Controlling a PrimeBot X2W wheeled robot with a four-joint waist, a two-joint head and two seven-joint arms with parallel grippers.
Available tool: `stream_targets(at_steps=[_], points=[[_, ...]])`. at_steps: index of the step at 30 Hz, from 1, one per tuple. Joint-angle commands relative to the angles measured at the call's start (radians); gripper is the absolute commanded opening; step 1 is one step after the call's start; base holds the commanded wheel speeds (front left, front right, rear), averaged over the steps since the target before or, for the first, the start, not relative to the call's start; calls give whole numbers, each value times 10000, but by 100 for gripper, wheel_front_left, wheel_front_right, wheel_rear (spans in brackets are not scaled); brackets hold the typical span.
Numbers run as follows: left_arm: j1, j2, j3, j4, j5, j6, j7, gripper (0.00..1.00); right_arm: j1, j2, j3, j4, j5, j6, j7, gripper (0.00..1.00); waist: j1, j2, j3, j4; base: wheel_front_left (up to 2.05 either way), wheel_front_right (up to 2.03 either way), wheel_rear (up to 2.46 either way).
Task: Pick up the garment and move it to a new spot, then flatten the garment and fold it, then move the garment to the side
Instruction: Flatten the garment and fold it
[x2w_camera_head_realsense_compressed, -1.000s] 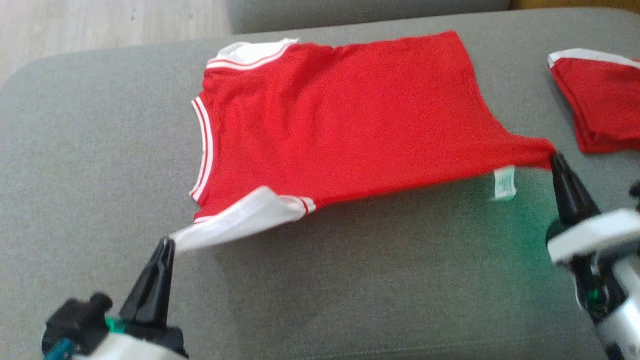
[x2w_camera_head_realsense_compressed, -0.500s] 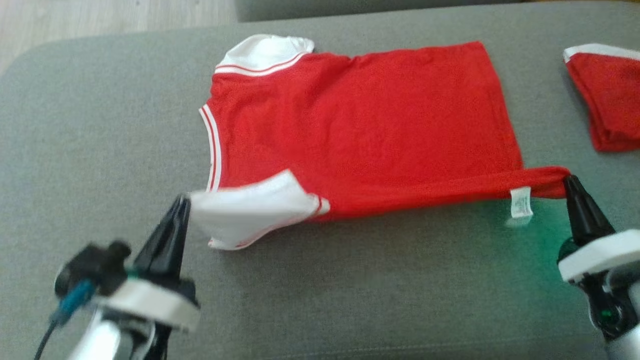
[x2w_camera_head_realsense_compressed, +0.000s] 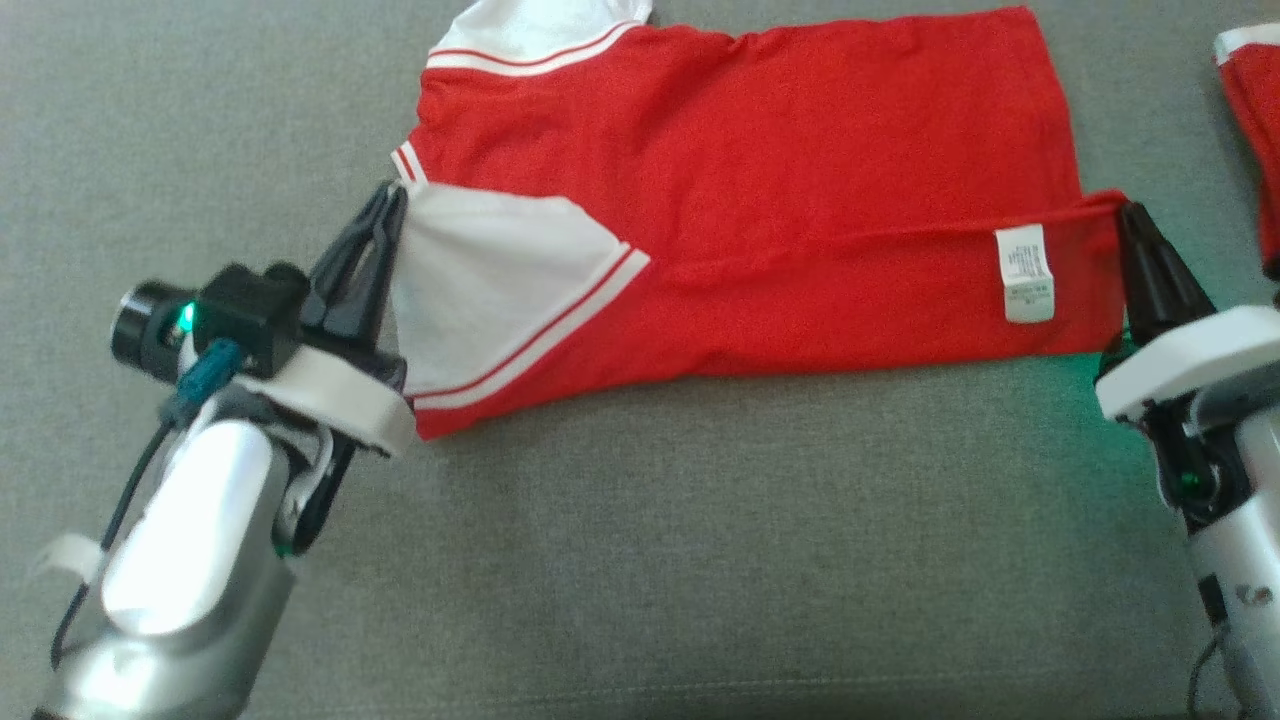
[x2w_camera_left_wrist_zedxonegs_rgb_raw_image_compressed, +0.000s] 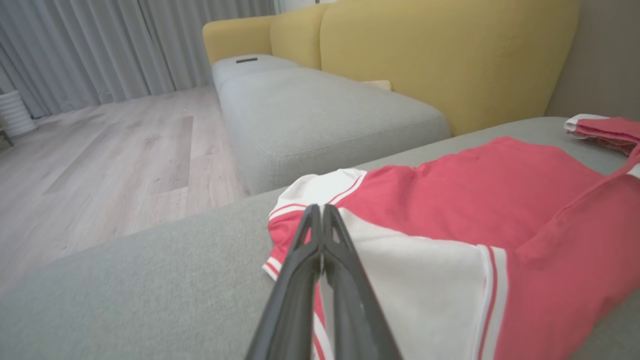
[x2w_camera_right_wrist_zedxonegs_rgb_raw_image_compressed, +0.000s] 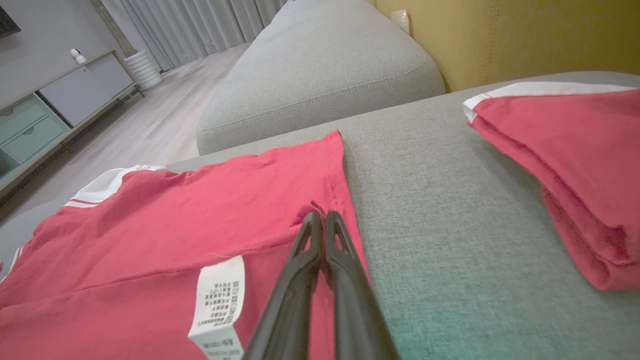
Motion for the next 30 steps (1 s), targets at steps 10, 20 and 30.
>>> stream_targets(at_steps=[10,20,30], points=[[-1231,-166,787,441,64,-86,-238,33,-1132,-73,635,635,107,67,-742,82,0,0,407,-38,0,0,0],[476,-1050,2158,88,-1396,-148,-241,100,-861,348,993,355,869,67,-1760,100,0,0,-178,-277,0,0,0],[3114,-1698,2048,-254,-1925,559,-13,100,341,579,877,-376,1309,67,-1997,100,0,0,-446,-495,0,0,0]])
